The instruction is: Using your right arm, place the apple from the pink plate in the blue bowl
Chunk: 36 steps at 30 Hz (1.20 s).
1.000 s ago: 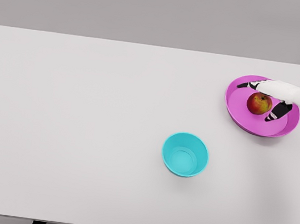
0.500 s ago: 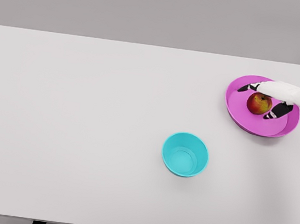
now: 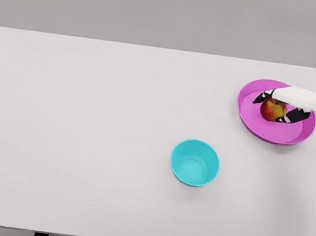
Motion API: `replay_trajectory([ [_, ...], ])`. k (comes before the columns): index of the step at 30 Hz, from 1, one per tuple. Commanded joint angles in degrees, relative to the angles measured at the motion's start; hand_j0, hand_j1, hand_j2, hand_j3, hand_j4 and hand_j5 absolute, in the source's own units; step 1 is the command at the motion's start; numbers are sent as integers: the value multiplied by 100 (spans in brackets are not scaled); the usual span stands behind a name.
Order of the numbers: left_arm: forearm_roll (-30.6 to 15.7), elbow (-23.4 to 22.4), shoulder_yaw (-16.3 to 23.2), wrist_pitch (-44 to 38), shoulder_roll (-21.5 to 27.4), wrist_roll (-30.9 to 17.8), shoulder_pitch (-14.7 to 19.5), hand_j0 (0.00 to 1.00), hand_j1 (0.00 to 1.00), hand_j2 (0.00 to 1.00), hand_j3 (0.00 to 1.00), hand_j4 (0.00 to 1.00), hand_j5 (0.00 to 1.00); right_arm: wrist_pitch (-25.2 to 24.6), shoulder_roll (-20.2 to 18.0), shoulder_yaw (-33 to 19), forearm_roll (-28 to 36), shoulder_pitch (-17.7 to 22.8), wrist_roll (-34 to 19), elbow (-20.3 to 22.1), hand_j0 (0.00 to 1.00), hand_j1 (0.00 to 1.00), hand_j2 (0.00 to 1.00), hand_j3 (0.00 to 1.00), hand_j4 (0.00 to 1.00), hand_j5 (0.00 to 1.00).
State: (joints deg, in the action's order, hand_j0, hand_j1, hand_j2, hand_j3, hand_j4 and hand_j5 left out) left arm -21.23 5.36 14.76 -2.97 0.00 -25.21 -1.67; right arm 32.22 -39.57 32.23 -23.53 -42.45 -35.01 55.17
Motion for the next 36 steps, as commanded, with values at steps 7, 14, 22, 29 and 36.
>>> replay_trajectory([
  [7,-4,0,1,-2,0,-1,9,100,100,100,100,100,100,65,-7,-6,15,0,1,-33,56,56,56,56,56,56],
  [14,-4,0,1,-2,0,-1,0,100,100,100,100,100,100,223,-15,-94,33,0,1,-7,43,43,43,43,43,43],
  [22,-4,0,1,-2,0,-1,9,100,100,100,100,100,100,232,-217,-613,94,246,1,714,43,43,43,43,43,43],
  [29,-4,0,1,-2,0,-1,0,100,100,100,100,100,100,214,-411,-1078,165,694,1,1461,43,43,43,43,43,43],
  [36,-4,0,1,-2,0,-1,0,100,100,100,100,100,100,65,-912,-1114,798,1063,1,2331,44,44,44,44,44,44],
])
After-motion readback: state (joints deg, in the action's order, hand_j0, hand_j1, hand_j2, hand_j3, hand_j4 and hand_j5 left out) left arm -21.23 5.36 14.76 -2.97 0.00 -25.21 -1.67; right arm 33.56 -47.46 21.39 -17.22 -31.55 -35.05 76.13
